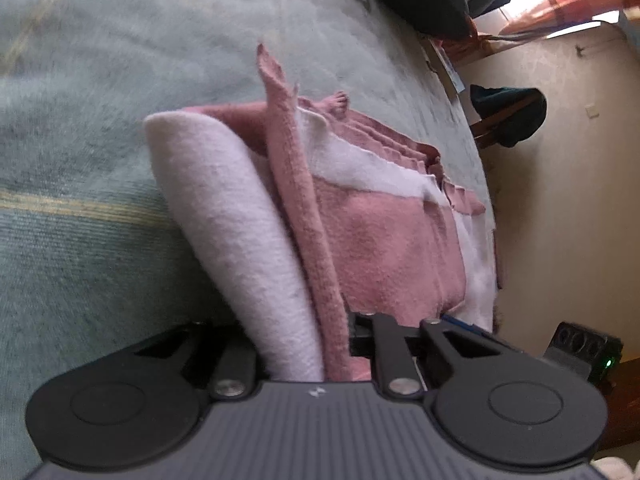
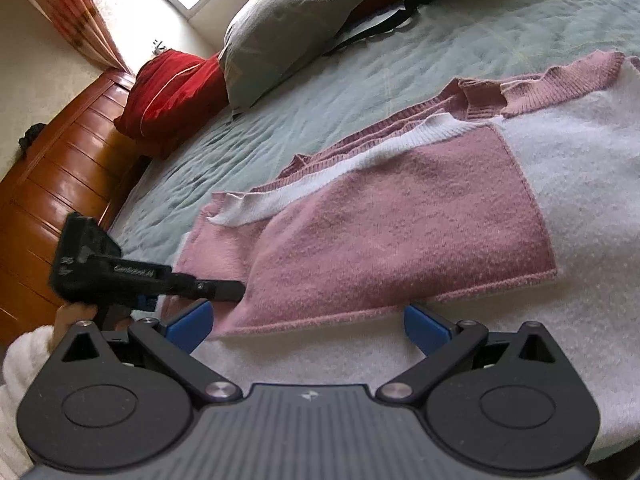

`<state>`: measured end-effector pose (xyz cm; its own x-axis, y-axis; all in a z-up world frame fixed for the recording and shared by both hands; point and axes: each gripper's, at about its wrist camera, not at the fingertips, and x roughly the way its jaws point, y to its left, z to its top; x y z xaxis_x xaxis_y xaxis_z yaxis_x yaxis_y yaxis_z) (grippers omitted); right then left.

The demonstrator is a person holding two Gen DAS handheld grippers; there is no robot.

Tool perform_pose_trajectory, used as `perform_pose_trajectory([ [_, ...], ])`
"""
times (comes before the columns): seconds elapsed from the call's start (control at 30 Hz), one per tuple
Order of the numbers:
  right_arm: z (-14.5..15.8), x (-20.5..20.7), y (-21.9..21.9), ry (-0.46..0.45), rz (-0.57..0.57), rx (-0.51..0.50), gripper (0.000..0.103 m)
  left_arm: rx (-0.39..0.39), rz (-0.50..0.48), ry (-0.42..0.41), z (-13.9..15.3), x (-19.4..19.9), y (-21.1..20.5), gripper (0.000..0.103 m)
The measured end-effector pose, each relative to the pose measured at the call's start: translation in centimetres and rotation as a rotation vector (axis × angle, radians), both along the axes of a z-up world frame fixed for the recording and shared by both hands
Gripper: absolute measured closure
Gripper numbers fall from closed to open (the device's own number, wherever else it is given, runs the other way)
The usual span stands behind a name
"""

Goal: Fold clothes
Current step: 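Hold the sweater end in the closed left tool and lift it slightly, then fold the gripped sweater end over onto the strip with the left tool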

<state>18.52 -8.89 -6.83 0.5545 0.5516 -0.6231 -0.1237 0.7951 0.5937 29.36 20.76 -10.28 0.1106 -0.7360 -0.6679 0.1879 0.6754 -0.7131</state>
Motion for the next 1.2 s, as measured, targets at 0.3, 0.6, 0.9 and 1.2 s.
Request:
perform_pose_trajectory([
  [0.3, 1.1, -0.7, -1.3, -0.060, -0.010, 0.006, 0.000, 0.072, 0.008, -0.077, 4.8, -1.8, -1.6, 0.088],
  [0.6, 2.6, -2.4, -4.0, -0.168, -0.018, -0.001, 0.000, 0.085, -0.002, -0.122, 9.8, -3.7, -5.4, 0.088],
  [0.9, 3.0, -3.9, -8.1, -0.214, 0.008, 0.040, 0.000, 0.154, -0.027, -0.172, 13.6, -5.0, -12.0, 0.087],
  [1.2, 3.1, -5.2, -11.9, -0.189, 0.149, 0.066, 0.000, 0.197, 0.023, -0.161, 14.8, -4.6, -17.1, 0.087],
])
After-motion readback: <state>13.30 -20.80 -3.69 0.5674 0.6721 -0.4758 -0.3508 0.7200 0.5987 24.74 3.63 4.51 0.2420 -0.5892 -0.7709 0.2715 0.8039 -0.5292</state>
